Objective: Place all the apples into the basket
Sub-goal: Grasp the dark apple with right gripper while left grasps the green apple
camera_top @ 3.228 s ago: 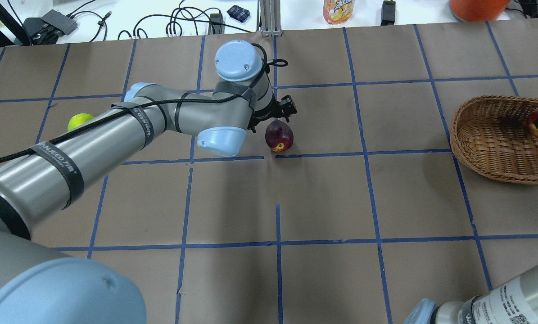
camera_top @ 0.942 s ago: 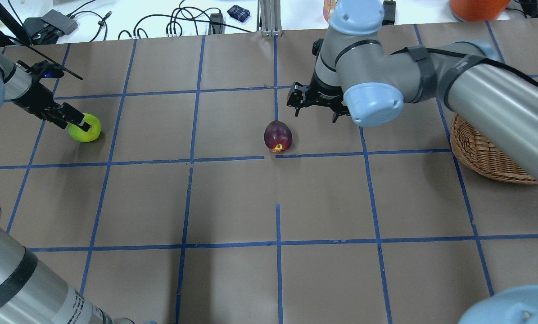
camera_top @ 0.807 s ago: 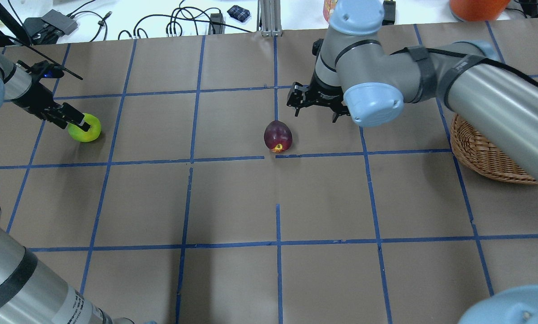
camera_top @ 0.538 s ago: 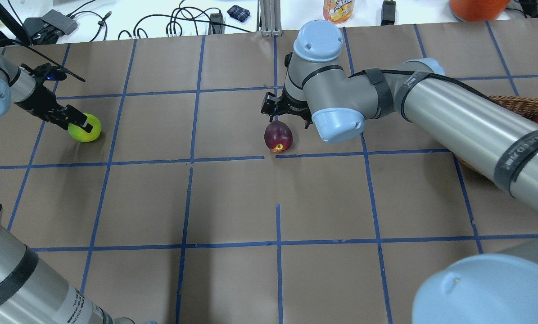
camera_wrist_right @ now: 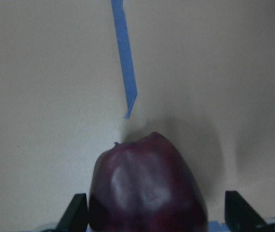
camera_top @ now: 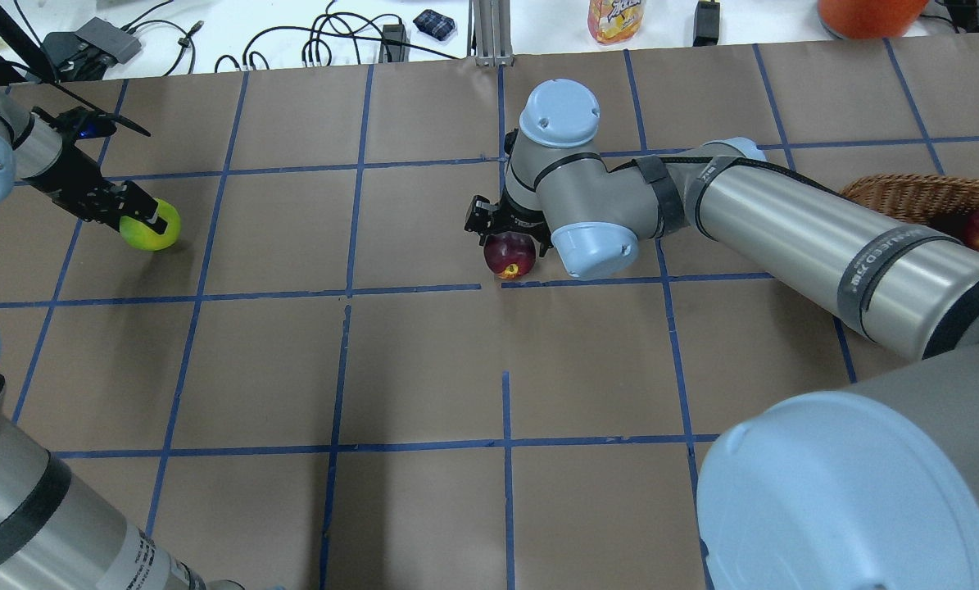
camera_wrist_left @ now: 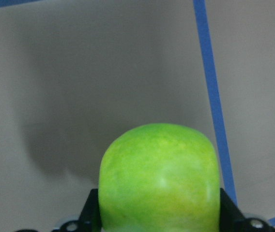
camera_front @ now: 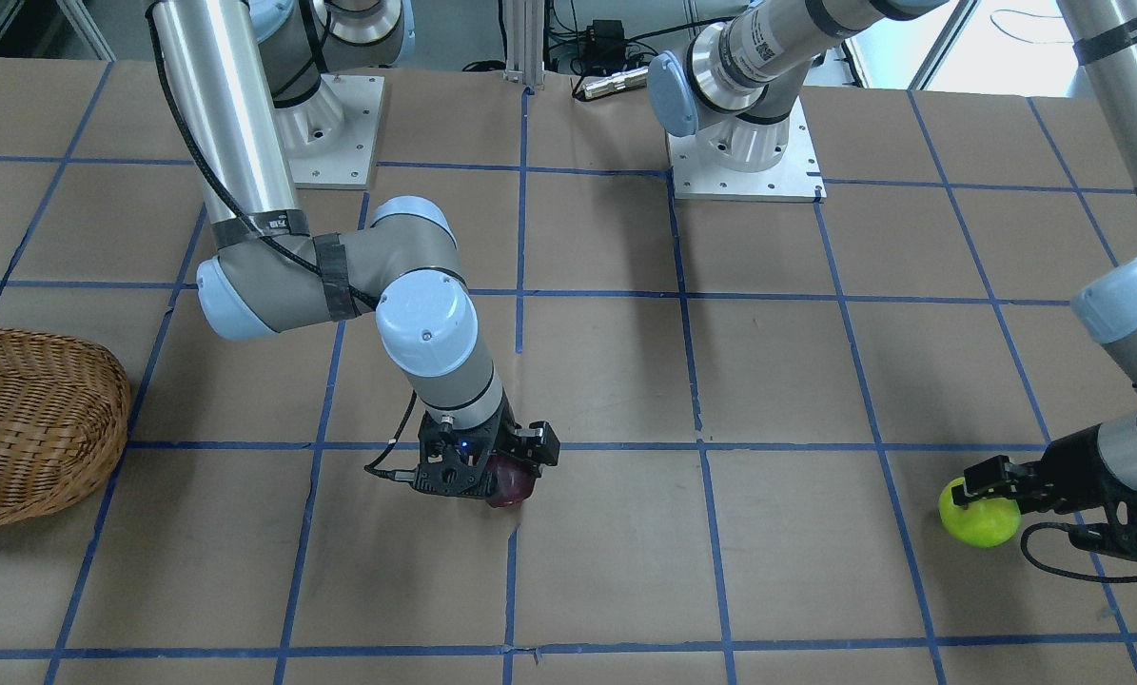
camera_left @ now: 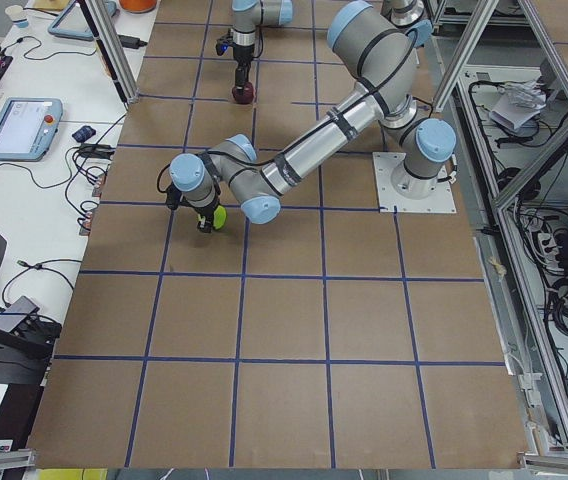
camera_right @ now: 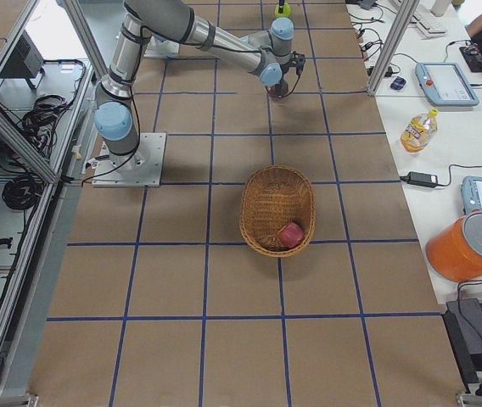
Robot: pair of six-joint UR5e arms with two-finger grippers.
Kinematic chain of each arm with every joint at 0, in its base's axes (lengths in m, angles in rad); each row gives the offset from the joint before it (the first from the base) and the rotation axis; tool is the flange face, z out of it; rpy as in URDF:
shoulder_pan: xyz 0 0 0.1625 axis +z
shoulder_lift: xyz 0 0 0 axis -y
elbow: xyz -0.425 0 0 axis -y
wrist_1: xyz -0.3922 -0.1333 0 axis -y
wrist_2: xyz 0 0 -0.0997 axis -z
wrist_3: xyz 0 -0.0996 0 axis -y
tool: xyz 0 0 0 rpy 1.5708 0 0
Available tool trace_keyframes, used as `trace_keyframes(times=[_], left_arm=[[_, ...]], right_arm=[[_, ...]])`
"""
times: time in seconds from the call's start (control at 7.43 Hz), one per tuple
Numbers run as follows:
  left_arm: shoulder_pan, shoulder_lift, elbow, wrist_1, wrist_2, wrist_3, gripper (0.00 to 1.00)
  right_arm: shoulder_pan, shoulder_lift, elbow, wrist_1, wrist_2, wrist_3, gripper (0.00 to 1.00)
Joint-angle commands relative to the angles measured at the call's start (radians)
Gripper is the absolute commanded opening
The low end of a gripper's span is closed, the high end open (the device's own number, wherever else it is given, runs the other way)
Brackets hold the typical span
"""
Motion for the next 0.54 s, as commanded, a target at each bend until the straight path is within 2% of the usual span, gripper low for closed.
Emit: trace_keyframes(times=[0.0, 0.13, 0.27, 0.4], left_arm=[[-0.097, 0.090, 0.004, -0.098, -0.109, -0.283, 0.25], [-0.172, 0.116, -0.015, -0.098, -0.116, -0.374, 0.25], [-0.261, 0.135, -0.026, -0.088, -0.119, -0.537, 0.25], [-0.380, 0.144, -0.036, -0.079, -0.110, -0.669, 0.25]], right_arm=[[0.000, 0.010, 0.004, -0.002, 0.010, -0.001, 1.00], [0.000, 0.010, 0.007, -0.002, 0.008, -0.004, 1.00], [0.000, 0.007, 0.005, -0.002, 0.008, -0.010, 0.92], [-0.003, 0.000, -0.002, 0.000, 0.008, -0.019, 0.60]])
